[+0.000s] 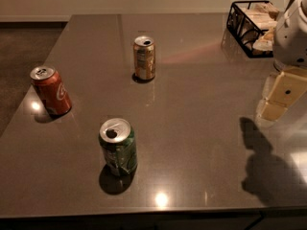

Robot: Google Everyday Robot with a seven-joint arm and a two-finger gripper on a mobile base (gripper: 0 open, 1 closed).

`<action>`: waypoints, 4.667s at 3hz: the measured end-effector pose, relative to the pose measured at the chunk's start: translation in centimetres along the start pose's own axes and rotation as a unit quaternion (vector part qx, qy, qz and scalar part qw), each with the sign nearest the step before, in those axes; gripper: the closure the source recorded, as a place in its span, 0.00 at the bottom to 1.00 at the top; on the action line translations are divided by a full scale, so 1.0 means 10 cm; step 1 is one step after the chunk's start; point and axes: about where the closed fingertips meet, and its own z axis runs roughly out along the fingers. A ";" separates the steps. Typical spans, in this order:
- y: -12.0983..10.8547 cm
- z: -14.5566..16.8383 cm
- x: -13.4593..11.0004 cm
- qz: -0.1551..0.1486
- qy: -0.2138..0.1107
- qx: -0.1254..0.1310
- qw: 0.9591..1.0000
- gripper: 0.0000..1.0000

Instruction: Move green can near orange can

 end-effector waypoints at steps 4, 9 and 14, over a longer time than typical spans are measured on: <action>0.38 0.15 -0.60 -0.053 -0.116 -0.072 0.989 0.00; 1.33 0.81 -2.10 -0.081 -0.311 -0.154 0.934 0.00; 1.17 0.72 -2.37 -0.052 -0.345 -0.153 0.925 0.87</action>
Offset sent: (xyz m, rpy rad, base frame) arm 0.0124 0.0024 -0.0057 0.0259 0.0515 0.0039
